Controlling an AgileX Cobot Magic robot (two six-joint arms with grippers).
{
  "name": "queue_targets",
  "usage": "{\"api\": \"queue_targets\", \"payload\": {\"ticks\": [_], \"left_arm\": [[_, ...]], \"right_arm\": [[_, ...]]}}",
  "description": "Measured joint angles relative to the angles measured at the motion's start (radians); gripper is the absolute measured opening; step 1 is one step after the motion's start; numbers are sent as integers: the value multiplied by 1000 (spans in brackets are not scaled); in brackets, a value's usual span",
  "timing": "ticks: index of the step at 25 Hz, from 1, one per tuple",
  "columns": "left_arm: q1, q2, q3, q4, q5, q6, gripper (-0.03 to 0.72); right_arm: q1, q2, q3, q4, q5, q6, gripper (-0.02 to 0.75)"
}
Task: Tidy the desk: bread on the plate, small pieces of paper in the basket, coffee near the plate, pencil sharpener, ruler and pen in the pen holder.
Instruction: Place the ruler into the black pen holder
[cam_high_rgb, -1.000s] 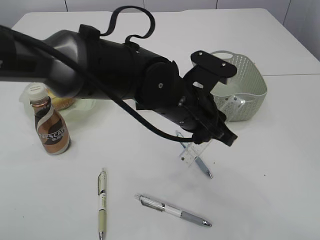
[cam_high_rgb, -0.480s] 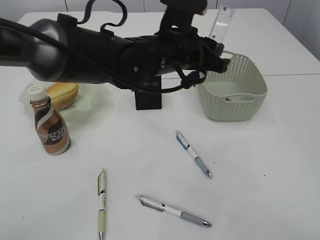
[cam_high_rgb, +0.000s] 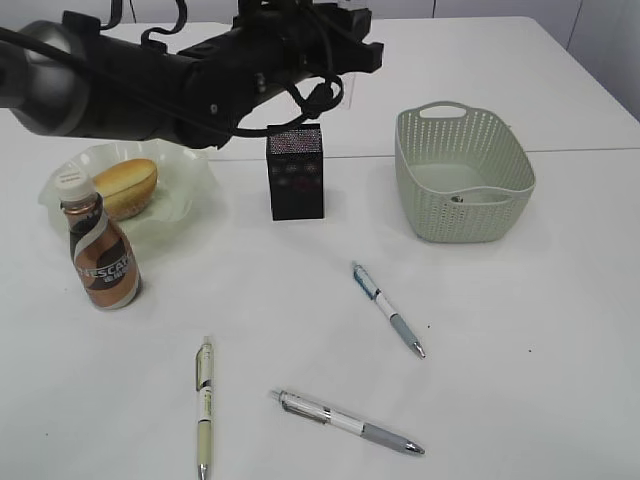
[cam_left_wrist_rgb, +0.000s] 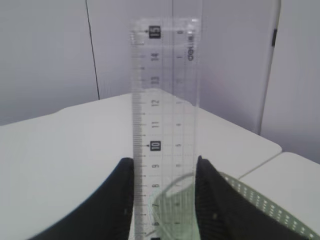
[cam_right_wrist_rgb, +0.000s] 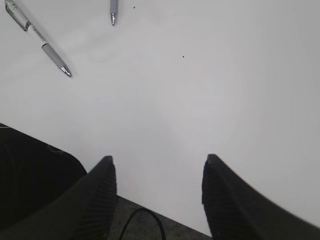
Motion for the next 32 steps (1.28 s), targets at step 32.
{"api": "queue_targets", "payload": {"ticks": [32], "left_arm": [[138, 263, -142, -27, -66, -37, 269]], "right_arm": [[0, 0, 0, -18, 0, 0, 405]]}}
